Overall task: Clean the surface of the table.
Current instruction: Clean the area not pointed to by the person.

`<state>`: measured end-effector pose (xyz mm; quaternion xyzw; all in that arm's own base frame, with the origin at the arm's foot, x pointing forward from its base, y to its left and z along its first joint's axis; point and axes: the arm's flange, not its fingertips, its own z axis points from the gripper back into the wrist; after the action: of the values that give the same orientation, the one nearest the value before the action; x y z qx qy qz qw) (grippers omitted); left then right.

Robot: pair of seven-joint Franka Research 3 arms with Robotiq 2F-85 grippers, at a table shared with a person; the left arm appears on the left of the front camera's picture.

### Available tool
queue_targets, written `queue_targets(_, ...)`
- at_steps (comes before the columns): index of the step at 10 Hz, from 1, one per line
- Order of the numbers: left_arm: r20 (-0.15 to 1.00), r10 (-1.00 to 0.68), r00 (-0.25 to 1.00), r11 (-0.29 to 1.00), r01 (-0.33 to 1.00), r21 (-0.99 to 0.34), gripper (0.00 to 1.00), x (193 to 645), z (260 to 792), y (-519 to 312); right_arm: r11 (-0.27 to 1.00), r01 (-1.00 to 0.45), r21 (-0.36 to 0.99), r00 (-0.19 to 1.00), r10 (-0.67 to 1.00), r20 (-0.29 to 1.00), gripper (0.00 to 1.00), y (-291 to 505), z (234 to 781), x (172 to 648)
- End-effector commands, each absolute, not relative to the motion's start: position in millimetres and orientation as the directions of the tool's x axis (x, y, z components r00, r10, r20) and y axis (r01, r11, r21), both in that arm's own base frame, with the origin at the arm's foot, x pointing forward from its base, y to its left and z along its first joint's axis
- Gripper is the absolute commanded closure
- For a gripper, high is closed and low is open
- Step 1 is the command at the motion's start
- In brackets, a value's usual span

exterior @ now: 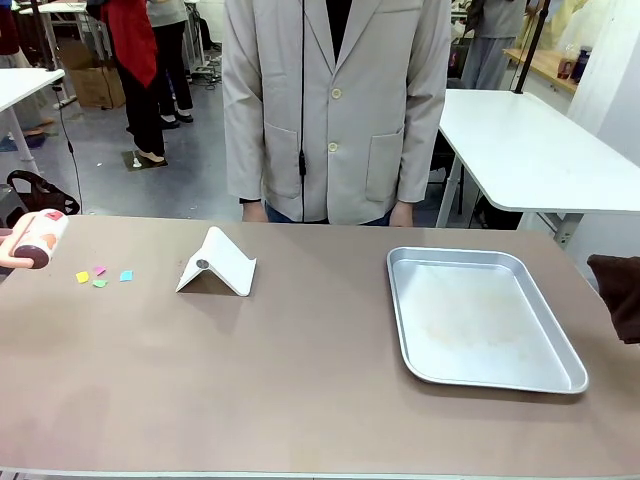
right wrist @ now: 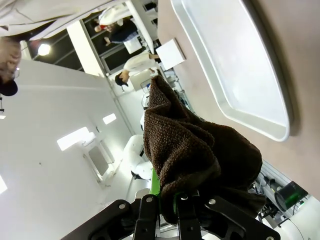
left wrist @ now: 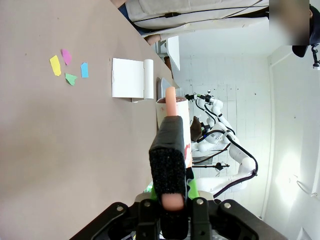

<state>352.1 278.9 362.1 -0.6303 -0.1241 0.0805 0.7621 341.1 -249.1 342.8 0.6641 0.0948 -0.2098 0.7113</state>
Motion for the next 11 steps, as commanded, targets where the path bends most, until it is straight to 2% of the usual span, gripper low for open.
queue_targets(1,0.087,0.291,0.953,0.175,0.036,-0.984,1.0,351,366,277,0.029,0.432,0.901,0.892,-0.16,-0.422,0.89,-248,351,338)
queue_targets(6,0.087,0.291,0.953,0.175,0.036,-0.984,1.0,351,366,277,0.029,0.432,0.901,0.892,-0.16,-0.422,0.89,-248,351,338)
queue_targets(7,0.088,0.279,0.956,0.192,0.034,-0.981,0.78,352,362,279,0.029,0.432,0.901,0.892,-0.16,-0.422,0.89,-248,351,338)
queue_targets(8,0.201,0.306,0.931,0.362,0.082,-0.928,0.78,346,382,268,0.029,0.432,0.901,0.892,-0.16,-0.422,0.89,-248,351,338)
queue_targets(9,0.253,0.29,0.923,0.483,0.087,-0.871,0.78,346,390,256,0.029,0.432,0.901,0.892,-0.16,-0.422,0.89,-248,351,338)
queue_targets(11,0.232,0.252,0.94,0.572,0.048,-0.819,0.78,356,397,244,0.029,0.432,0.901,0.892,-0.16,-0.422,0.89,-248,351,338)
